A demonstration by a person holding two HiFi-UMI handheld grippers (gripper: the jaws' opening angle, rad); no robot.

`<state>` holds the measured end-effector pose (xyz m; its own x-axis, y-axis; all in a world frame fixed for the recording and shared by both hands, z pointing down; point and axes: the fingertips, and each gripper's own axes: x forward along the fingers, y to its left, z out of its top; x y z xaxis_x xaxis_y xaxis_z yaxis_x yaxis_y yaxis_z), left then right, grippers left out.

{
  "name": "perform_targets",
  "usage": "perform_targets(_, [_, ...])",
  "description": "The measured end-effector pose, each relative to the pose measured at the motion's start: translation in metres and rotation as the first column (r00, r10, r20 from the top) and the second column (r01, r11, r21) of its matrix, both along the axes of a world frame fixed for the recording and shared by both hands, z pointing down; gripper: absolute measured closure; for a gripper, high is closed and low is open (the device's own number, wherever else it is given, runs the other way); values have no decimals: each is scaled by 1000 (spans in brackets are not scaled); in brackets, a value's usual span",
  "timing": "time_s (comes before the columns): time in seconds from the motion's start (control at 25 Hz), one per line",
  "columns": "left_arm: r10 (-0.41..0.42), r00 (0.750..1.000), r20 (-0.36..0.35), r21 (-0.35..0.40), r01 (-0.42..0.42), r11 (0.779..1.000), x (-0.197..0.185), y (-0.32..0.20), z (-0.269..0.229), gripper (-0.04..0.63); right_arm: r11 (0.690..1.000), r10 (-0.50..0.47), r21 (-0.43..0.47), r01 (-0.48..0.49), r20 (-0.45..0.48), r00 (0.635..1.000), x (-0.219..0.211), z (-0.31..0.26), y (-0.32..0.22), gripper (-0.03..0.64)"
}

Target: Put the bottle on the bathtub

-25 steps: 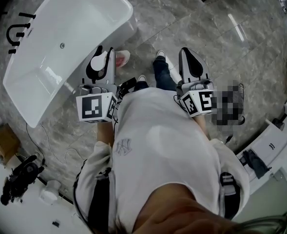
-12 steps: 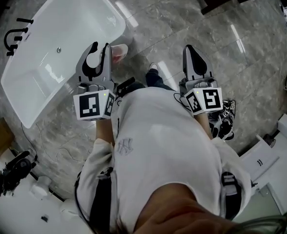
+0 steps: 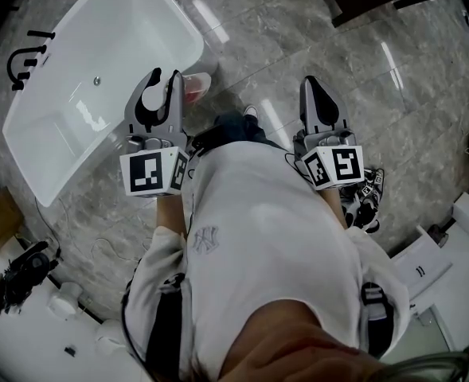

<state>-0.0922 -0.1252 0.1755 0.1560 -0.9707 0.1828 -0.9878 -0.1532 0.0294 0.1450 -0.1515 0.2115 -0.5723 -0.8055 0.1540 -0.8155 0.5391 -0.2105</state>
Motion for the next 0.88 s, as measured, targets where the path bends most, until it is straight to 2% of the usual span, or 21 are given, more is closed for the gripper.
perform_targets(0.4, [40,999,-9,5,-40,999,-4,-15,-4,463,999,42,8,-42,1,999,-4,-6,-9,604])
perform_targets(0.88, [115,993,11,11,-115,993,-30,-28,-18,464,998,54,33,-54,15,998,-45,-22,-14,604])
